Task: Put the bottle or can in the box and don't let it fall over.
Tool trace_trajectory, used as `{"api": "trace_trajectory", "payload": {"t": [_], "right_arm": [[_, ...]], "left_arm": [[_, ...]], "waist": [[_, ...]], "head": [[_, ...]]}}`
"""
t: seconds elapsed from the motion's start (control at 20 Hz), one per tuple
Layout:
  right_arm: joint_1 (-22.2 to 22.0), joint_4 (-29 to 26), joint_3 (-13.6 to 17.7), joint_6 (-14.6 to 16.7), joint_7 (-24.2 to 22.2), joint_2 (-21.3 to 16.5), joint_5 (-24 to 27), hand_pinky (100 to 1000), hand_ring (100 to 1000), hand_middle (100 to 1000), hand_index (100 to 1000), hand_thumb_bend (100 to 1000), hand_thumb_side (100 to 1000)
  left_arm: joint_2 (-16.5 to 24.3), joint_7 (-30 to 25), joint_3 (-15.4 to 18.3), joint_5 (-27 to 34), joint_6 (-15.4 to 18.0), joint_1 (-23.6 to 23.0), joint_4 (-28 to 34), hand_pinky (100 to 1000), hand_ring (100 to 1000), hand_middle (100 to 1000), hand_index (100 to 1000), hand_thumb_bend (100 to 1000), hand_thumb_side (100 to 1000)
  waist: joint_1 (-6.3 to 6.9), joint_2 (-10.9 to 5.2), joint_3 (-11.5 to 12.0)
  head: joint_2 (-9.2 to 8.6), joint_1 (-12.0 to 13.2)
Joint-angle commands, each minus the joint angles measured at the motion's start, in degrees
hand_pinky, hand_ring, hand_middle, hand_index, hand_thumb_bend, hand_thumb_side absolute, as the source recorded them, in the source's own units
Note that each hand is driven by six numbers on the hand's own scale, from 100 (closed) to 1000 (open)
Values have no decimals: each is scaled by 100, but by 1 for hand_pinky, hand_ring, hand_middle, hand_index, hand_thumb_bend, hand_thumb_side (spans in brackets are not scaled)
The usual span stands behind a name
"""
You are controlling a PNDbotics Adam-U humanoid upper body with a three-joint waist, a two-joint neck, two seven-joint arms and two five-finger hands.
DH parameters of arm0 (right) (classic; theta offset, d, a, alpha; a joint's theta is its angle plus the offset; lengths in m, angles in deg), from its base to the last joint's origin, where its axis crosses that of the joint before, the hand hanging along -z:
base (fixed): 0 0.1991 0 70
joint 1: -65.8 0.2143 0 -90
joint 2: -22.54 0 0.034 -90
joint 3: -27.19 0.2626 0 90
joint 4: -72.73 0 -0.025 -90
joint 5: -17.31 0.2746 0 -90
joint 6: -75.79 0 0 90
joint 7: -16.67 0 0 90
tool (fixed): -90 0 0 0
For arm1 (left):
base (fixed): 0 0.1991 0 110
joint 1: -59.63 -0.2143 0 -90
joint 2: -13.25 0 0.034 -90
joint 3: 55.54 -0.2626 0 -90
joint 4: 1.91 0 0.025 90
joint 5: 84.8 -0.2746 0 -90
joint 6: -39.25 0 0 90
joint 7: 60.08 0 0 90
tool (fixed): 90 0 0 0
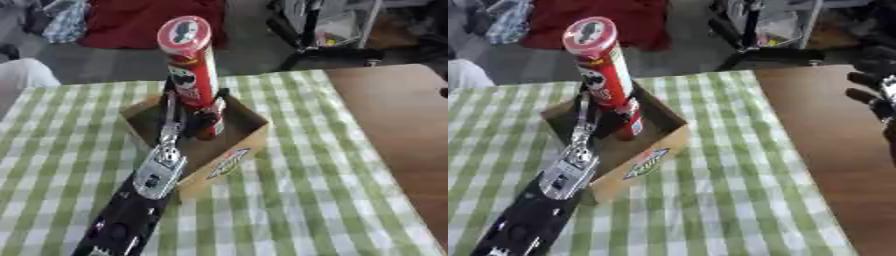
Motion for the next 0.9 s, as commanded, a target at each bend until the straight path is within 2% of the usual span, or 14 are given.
{"api": "trace_trajectory", "payload": {"t": [0.05, 0.5, 0.9], "right_arm": [[39, -130, 10, -14, 8, -91, 45, 844, 838, 764, 888, 100, 551], [11, -121, 9, -21, 21, -101, 44, 844, 839, 765, 888, 100, 552], [-85, -110, 26, -23, 45, -159, 22, 844, 839, 765, 888, 100, 554]], "left_arm": [[141, 113, 82, -230, -223, 176, 48, 871, 1000, 990, 902, 521, 687], [235, 107, 84, -277, -420, 207, 207, 851, 1000, 977, 874, 460, 624], [596, -202, 37, 66, -789, 91, 1094, 851, 1000, 1000, 898, 422, 698]], "waist": [[-35, -78, 7], [-19, -121, 41], [23, -219, 133]], "head": [[-4, 8], [17, -31], [119, -152]]}}
